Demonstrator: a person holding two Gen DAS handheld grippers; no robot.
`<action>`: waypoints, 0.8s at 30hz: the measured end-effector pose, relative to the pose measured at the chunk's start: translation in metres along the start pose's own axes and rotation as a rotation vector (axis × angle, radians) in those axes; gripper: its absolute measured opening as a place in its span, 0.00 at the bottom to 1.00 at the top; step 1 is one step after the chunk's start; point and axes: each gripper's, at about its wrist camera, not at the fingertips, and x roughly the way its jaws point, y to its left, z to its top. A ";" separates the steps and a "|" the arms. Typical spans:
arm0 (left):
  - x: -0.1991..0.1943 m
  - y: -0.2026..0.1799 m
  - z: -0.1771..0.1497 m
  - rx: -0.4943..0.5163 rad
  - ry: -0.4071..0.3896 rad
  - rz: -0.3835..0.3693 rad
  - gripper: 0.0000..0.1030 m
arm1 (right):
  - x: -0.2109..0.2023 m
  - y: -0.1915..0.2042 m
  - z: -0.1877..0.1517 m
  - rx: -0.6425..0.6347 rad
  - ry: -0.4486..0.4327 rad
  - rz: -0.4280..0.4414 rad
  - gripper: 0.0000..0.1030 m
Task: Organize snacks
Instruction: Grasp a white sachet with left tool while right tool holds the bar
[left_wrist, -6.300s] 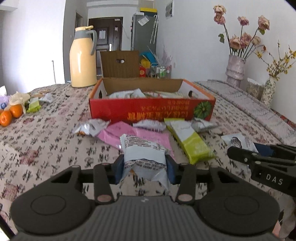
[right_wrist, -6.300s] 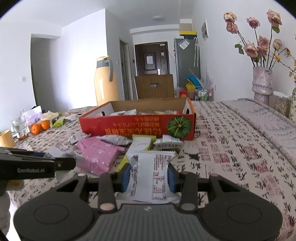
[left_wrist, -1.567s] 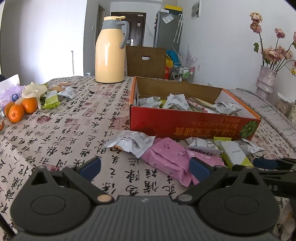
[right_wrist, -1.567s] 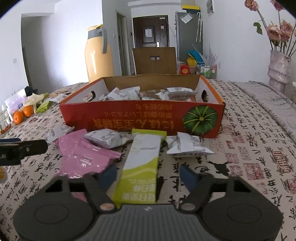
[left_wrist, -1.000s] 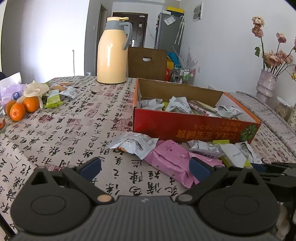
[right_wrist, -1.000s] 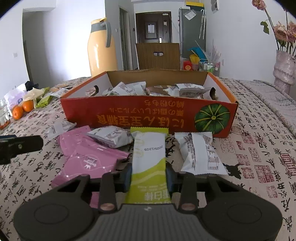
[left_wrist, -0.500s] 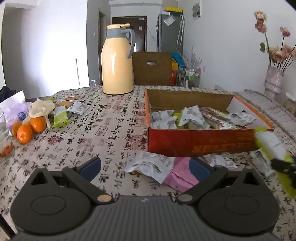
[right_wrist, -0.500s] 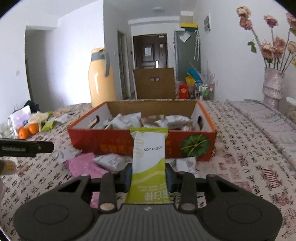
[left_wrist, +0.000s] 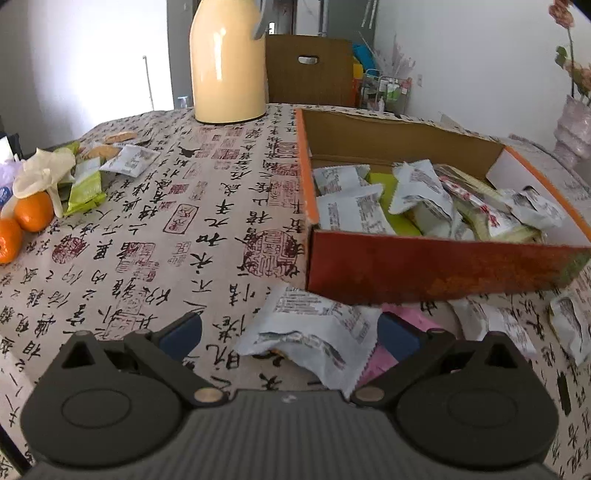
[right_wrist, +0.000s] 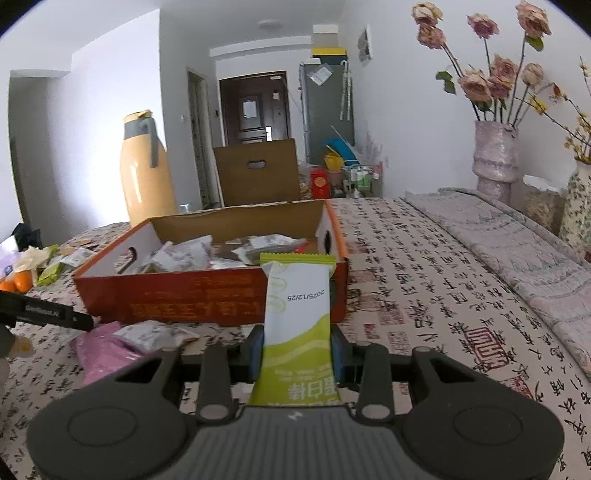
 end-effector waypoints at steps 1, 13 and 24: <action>0.003 0.001 0.000 -0.003 0.008 -0.002 1.00 | 0.001 -0.002 0.000 0.003 0.001 -0.004 0.33; 0.007 0.008 -0.001 -0.012 0.018 -0.006 0.60 | 0.009 -0.010 -0.004 0.022 0.013 -0.008 0.33; -0.019 -0.004 -0.014 0.063 -0.063 -0.008 0.44 | 0.005 -0.010 -0.007 0.024 0.009 -0.002 0.33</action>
